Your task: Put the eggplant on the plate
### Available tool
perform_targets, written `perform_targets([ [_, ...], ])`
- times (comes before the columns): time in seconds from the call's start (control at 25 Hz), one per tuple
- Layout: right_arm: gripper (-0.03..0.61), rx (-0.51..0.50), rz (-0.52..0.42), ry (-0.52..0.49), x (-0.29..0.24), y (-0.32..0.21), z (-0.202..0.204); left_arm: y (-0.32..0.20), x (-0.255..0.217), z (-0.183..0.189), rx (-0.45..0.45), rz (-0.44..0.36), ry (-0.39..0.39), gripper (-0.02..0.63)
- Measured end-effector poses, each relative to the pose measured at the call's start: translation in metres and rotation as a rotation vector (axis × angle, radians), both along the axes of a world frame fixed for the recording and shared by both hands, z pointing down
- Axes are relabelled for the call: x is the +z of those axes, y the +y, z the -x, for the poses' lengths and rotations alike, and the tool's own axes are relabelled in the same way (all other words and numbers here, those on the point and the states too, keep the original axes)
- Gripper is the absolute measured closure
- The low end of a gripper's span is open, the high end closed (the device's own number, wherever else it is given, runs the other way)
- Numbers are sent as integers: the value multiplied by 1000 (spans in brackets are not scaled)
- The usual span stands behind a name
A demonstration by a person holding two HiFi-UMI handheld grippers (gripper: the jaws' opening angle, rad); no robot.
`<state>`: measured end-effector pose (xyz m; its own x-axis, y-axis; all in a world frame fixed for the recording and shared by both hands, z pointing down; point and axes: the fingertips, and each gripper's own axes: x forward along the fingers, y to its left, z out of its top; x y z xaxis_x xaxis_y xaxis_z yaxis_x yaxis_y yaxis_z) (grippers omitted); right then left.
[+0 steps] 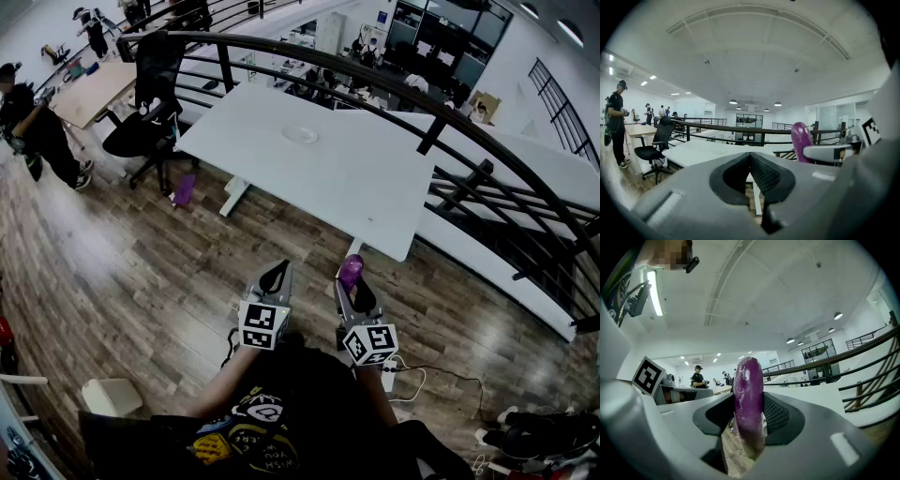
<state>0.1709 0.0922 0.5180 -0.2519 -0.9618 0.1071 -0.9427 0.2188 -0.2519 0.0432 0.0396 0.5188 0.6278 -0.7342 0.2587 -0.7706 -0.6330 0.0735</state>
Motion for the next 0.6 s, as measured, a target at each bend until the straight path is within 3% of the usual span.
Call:
perform_targets([
  [0.6, 383, -29, -3, -46, -2, -6, 5, -1, -1, 7, -27, 11, 5, 609],
])
